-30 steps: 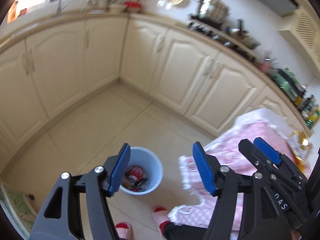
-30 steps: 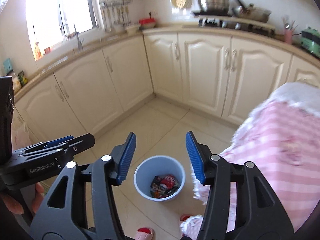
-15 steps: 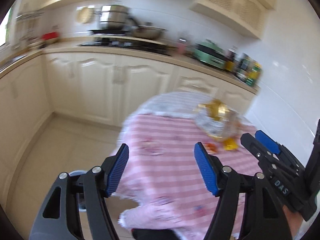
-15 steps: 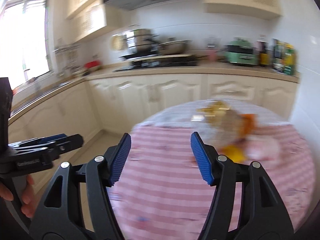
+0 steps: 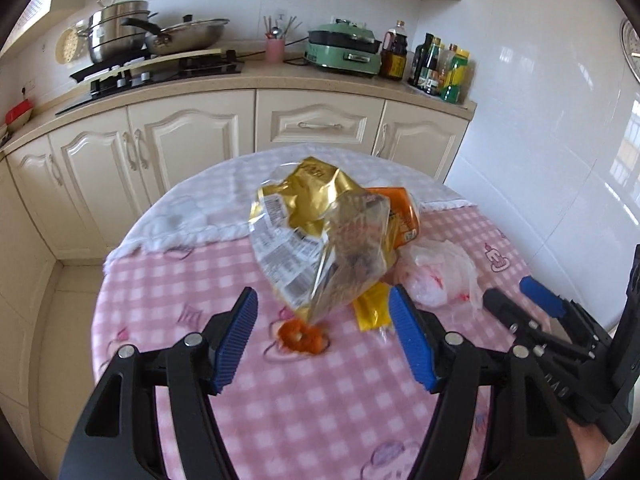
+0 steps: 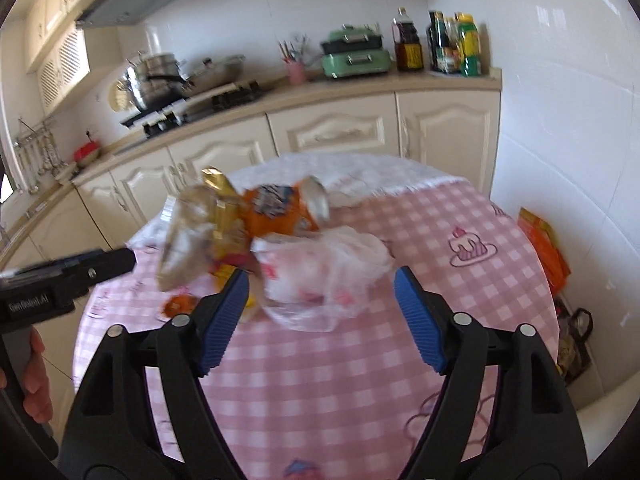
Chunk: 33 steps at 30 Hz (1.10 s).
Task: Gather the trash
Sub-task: 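Grasp the gold snack bag with the left tool while the right tool grasps the clear plastic bag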
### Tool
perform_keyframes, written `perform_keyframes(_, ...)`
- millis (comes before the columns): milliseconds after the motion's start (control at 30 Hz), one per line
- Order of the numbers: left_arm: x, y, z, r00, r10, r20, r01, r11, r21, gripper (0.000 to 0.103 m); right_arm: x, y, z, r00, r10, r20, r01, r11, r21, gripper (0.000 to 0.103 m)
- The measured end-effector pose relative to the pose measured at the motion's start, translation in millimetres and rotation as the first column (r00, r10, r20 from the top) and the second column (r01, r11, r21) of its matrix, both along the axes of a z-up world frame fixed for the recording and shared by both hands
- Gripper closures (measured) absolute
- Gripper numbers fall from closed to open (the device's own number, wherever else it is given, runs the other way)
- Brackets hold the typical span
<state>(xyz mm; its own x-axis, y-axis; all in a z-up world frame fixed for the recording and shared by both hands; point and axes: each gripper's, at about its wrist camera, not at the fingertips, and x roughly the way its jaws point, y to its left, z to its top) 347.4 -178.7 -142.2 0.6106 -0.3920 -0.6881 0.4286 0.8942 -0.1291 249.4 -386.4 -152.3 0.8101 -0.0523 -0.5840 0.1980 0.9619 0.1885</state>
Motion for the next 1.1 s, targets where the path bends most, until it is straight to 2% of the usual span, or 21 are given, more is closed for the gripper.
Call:
perform_keyframes(233, 33, -25, -13, 1.0, -0.011, -0.013, 0.011, 0.999, 0.032, 0.037, 29, -4, -17, 0.998, 0.032, -0.058, -0.031, 0.999, 0.027, 0.025)
perform_keyframes(300, 40, -27, -16, 0.999, -0.025, -0.033, 0.026, 1.0, 0.017, 0.056, 36, -3, -17, 0.997, 0.039, -0.065, -0.037, 0.999, 0.034, 0.021)
perform_keyframes(333, 43, -28, -19, 0.998, -0.034, -0.051, 0.035, 0.999, 0.014, 0.076, 38, -3, -17, 0.997, 0.039, -0.071, -0.037, 0.999, 0.035, 0.02)
perform_keyframes(367, 45, -29, -21, 0.997, -0.038, -0.062, 0.039, 0.999, 0.015, 0.09, 42, -2, -17, 0.996, 0.041, -0.08, -0.039, 0.999, 0.034, 0.018)
perform_keyframes(467, 43, -27, -23, 0.997, -0.049, -0.052, 0.049, 0.999, 0.007, 0.099, 54, -1, -20, 0.994, 0.035, -0.101, -0.033, 0.999, 0.024, 0.018)
perform_keyframes(600, 33, -21, -19, 0.998, -0.063, -0.017, 0.063, 0.998, -0.004, 0.101, 70, -4, -30, 0.988, 0.038, -0.152, -0.03, 0.998, 0.057, 0.017)
perform_keyframes(667, 28, -18, -16, 0.998, -0.065, -0.002, 0.065, 0.998, -0.002, 0.101, 71, -6, -31, 0.988, 0.045, -0.148, -0.034, 0.997, 0.074, 0.017)
perform_keyframes(833, 13, -1, 1, 0.997, -0.072, 0.027, 0.074, 0.995, -0.068, 0.101, 63, -5, -27, 0.99, 0.052, -0.13, -0.044, 0.997, 0.063, 0.036)
perform_keyframes(867, 11, 3, 4, 0.997, -0.071, 0.033, 0.074, 0.994, -0.076, 0.101, 60, -3, -24, 0.991, 0.051, -0.122, -0.045, 0.997, 0.055, 0.044)
perform_keyframes(933, 4, 12, 12, 0.997, -0.067, 0.048, 0.071, 0.993, -0.099, 0.101, 53, 0, -19, 0.993, 0.041, -0.108, -0.037, 0.999, 0.038, 0.05)
perform_keyframes(967, 0, 17, 15, 0.996, -0.065, 0.054, 0.071, 0.991, -0.111, 0.101, 48, 2, -14, 0.995, 0.035, -0.094, -0.032, 0.999, 0.035, 0.058)
perform_keyframes(1100, -15, 41, 30, 0.995, -0.048, 0.085, 0.06, 0.987, -0.15, 0.101, 33, 12, 5, 0.999, 0.016, -0.041, -0.016, 1.0, 0.003, 0.064)
